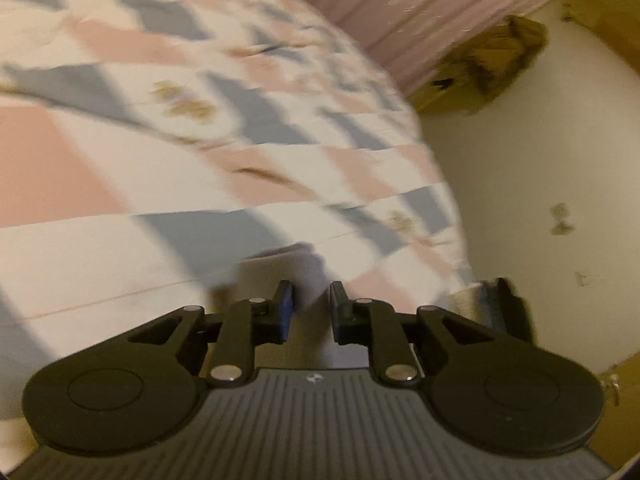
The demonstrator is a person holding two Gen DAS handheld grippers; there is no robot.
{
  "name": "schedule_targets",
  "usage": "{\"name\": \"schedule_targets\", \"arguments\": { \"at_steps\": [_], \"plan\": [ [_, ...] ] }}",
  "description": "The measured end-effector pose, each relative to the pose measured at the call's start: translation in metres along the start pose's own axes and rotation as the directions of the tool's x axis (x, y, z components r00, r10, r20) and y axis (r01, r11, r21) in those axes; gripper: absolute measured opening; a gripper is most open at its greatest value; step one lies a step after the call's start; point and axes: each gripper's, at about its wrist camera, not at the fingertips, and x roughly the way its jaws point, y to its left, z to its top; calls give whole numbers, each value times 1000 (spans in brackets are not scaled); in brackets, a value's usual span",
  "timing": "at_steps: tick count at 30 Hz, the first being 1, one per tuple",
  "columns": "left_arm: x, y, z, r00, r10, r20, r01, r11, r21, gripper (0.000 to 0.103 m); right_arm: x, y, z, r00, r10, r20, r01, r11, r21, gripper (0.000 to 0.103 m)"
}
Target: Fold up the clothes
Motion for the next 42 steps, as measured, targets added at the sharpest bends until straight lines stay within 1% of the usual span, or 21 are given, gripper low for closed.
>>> {"name": "schedule_targets", "arguments": {
  "at_steps": [1,2,3,7,8,10,11,13,14,17,20,23,26,27,28,30,33,36,37,39,42],
  "plan": [
    [4,-16,1,999,-40,-5,40,999,10,17,-7,-23,7,1000,-2,10,1,998,69,13],
    [8,-32,1,997,-80,-10,80,997,21,28,-15,-46,12,1000,-9,23,6,992,127,13],
    [12,-44,-2,995,-99,-8,100,994,48,33,-24,-72,19,999,-32,43,24,983,181,13],
    [25,-94,-16,985,-175,-3,173,972,158,36,-45,-157,13,991,-129,41,105,924,369,13],
    [31,-97,-23,984,-176,-10,175,968,179,36,-47,-176,7,990,-141,29,117,904,411,13],
    [49,-94,-42,991,-125,-38,130,969,210,33,-44,-203,-7,990,-140,-4,125,868,481,13],
    [62,-89,-54,996,-70,-60,82,970,230,32,-41,-211,-12,992,-127,-9,114,856,505,13],
    [79,-79,-74,996,22,-84,0,966,257,30,-43,-210,-14,993,-121,15,99,872,479,13],
    [84,-73,-82,995,35,-96,-10,967,255,29,-44,-209,-13,992,-119,29,93,884,458,13],
    [85,-62,-94,996,13,-87,8,973,232,29,-60,-189,8,981,-140,132,97,952,292,13],
    [86,-71,-98,998,46,-51,-30,957,288,29,-84,-168,17,960,-163,229,134,981,139,13],
    [96,-81,-107,995,80,-61,-54,935,352,29,-87,-176,10,958,-217,187,189,969,159,13],
    [104,-89,-120,991,118,-56,-85,909,409,31,-61,-217,-23,969,-247,28,222,910,351,13],
    [108,-91,-123,990,131,-54,-95,899,428,33,-56,-225,-33,971,-237,13,212,891,401,13],
    [109,-92,-124,989,139,-54,-101,892,440,34,-52,-231,-40,974,-228,4,203,874,441,13],
    [111,-93,-124,987,152,-54,-111,880,461,35,-55,-229,-39,972,-229,43,187,877,444,13],
    [113,-96,-124,985,164,-49,-121,869,480,35,-71,-210,-22,959,-244,142,182,920,348,13],
    [118,-99,-124,987,155,-46,-114,868,483,37,-84,-201,-18,941,-286,179,228,929,290,13],
    [120,-101,-125,987,155,-46,-113,866,487,38,-85,-202,-20,937,-301,176,242,926,290,12],
    [126,-106,-130,985,171,-38,-128,851,510,39,-74,-215,-31,944,-309,114,255,906,338,13],
    [130,-111,-135,980,195,-24,-151,825,544,40,-56,-231,-50,938,-345,33,305,867,395,12]
  ]
}}
